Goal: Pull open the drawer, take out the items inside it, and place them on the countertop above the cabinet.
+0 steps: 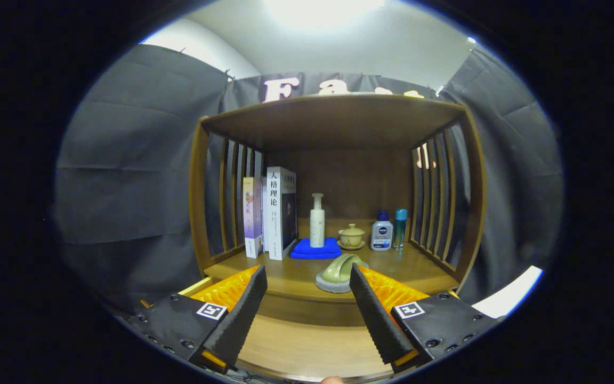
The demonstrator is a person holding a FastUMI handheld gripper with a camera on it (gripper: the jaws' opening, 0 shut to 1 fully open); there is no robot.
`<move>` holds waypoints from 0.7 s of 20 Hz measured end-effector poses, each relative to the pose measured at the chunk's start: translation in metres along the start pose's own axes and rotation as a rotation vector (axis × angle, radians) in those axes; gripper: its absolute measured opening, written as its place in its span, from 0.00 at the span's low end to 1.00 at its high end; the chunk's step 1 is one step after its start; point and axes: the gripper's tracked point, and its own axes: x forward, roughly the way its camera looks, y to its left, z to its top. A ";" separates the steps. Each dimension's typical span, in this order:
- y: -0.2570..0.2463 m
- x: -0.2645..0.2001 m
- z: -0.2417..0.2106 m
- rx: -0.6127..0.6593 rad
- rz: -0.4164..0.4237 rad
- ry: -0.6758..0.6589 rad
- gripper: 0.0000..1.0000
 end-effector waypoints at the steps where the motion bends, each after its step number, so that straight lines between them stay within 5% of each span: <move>1: -0.004 -0.011 0.000 -0.006 -0.014 -0.025 0.98; 14: -0.008 -0.097 -0.059 -0.091 -0.059 -0.022 1.00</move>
